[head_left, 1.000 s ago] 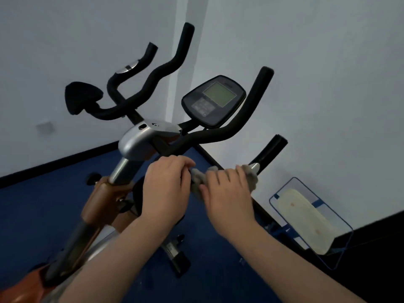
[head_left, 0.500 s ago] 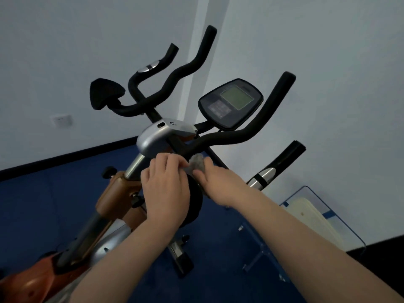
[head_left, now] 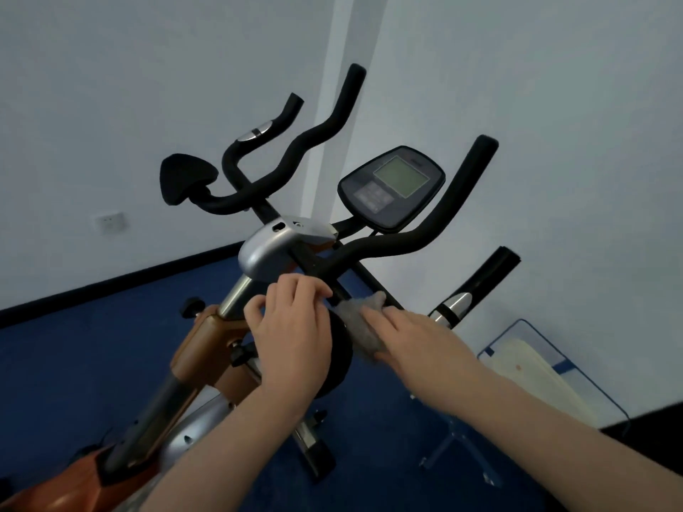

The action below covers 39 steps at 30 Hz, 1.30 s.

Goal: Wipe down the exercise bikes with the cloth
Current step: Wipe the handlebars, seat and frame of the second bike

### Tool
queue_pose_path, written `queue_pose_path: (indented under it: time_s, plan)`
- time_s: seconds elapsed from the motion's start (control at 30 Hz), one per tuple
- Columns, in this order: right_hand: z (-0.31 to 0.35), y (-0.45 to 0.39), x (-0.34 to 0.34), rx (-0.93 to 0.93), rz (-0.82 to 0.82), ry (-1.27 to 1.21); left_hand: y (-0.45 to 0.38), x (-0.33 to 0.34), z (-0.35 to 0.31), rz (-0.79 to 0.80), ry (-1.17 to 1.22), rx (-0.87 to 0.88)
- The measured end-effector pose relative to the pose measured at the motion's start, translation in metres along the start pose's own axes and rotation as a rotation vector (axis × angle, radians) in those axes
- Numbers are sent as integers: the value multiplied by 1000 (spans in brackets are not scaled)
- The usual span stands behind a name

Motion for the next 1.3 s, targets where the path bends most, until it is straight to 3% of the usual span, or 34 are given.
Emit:
queue_pose_path:
  time_s: [0.1, 0.2, 0.27, 0.37, 0.43, 0.53, 0.6, 0.7, 0.87, 0.93, 1.07, 1.2, 1.27, 1.3]
  plan:
    - [-42, 18, -22, -36, -143, 6, -1, 0, -4, -3, 30, 51]
    - [-53, 20, -28, 230, -332, -195, -11, 8, -21, 72, 82, 230]
    - [-31, 22, -14, 255, -430, -233, -19, 20, -35, 173, 139, 317]
    - [-38, 20, -13, 19, -368, -62, -32, 43, -48, 318, 253, 310]
    - [-80, 22, -32, 114, -456, -35, -36, 57, -50, 377, 258, 281]
    - [-99, 30, -36, 392, -580, -234, -35, 68, -43, 414, 109, 232]
    - [-78, 30, -22, 371, -592, -337, -33, 69, -39, 406, 86, 219]
    - [-76, 28, -28, 102, -529, -117, -33, 68, -38, 400, 85, 226]
    - [-131, 4, -69, 76, -598, 306, -33, 67, -38, 404, 87, 213]
    - [-145, -5, -80, 173, -629, 220, -33, 68, -38, 407, 86, 206]
    - [-176, 6, -69, 644, -661, -461, -32, 66, -38, 380, 96, 220]
    - [-178, 15, -44, 1055, -856, -912, -33, 65, -40, 378, 91, 223]
    - [-169, 16, -44, 1131, -868, -862, -33, 66, -40, 383, 92, 218]
    - [-164, 13, -57, 1054, -862, -649, -33, 66, -39, 386, 95, 214]
Point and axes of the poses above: each hand's wrist, its own y-axis away from the middle knuckle, its own x-axis out of the palm, z = x × y, the point moved 9 cm from there along -y, towards the middle knuckle, and after that the axes turned 12 degrees about x, right-handed, at the moved point
